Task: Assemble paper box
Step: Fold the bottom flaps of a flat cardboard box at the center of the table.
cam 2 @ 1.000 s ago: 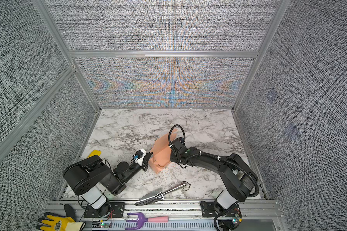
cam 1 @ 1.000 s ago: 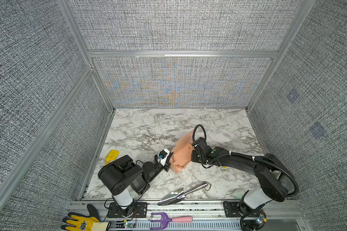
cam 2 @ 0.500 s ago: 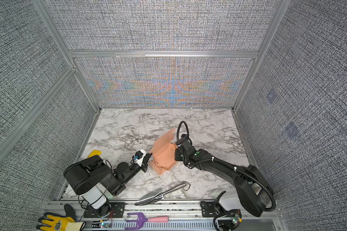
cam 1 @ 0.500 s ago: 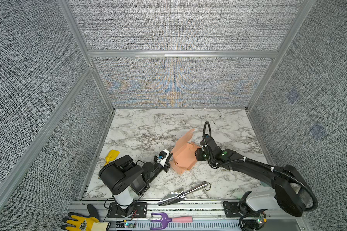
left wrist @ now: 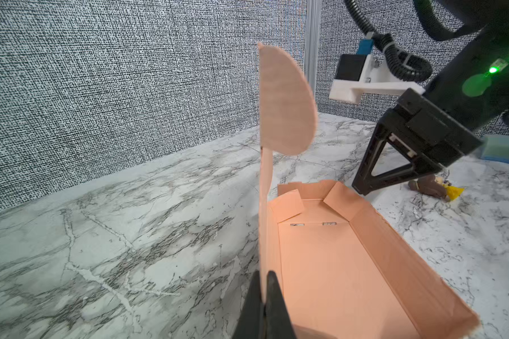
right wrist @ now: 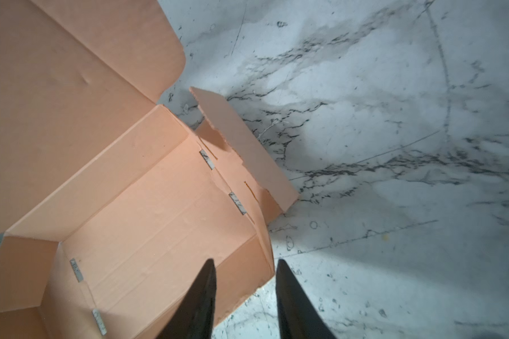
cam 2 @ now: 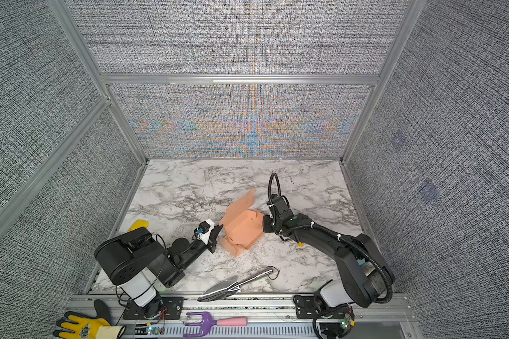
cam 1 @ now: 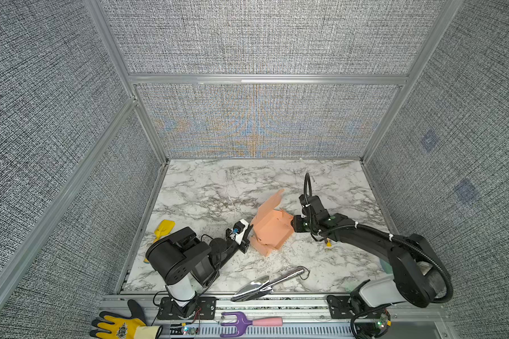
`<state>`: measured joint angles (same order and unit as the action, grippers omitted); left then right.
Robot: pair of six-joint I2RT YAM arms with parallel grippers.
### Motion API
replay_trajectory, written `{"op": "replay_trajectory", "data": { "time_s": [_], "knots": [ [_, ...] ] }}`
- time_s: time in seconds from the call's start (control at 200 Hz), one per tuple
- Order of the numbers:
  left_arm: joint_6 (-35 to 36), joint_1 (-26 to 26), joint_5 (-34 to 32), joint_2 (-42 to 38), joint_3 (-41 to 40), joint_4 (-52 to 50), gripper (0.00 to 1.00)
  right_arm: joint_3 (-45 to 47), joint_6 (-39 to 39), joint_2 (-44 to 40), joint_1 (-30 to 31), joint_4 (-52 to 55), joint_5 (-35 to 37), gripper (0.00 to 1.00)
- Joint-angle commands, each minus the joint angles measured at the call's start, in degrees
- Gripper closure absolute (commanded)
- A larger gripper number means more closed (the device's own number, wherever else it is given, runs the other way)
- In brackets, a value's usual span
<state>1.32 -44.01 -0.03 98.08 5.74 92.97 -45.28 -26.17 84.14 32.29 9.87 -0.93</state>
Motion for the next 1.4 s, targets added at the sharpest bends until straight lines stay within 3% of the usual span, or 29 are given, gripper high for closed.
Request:
{"op": "replay_trajectory", "data": {
  "time_s": [0.0, 0.295, 0.49, 0.64, 0.981, 1.391],
  "knots": [
    [0.1, 0.0, -0.1, -0.3, -0.1, 8.8, 1.0, 0.4, 1.5, 1.2, 0.1, -2.4, -3.2, 0.67],
    [0.0, 0.0, 0.0, -0.4, -0.1, 8.9, 1.0, 0.1, 6.8, 5.2, 2.2, -4.3, -4.5, 0.77],
    [0.2, 0.0, 0.0, -0.4, -0.1, 8.8, 1.0, 0.2, 9.4, 1.9, 3.1, -3.5, -0.6, 0.76],
    [0.2, 0.0, 0.3, -0.5, -0.2, 8.6, 1.0, 1.3, 8.4, -2.5, -1.5, -4.3, 1.2, 0.73],
    [1.4, 0.0, 1.9, -2.4, 0.2, 6.6, 1.0, -2.6, 0.4, 6.7, -15.1, -7.9, -13.0, 0.73],
    [4.8, 0.0, 4.3, -5.9, 2.7, -1.6, 1.0, -1.0, -3.4, 15.9, -17.4, -17.8, -26.4, 0.66]
  ]
}}
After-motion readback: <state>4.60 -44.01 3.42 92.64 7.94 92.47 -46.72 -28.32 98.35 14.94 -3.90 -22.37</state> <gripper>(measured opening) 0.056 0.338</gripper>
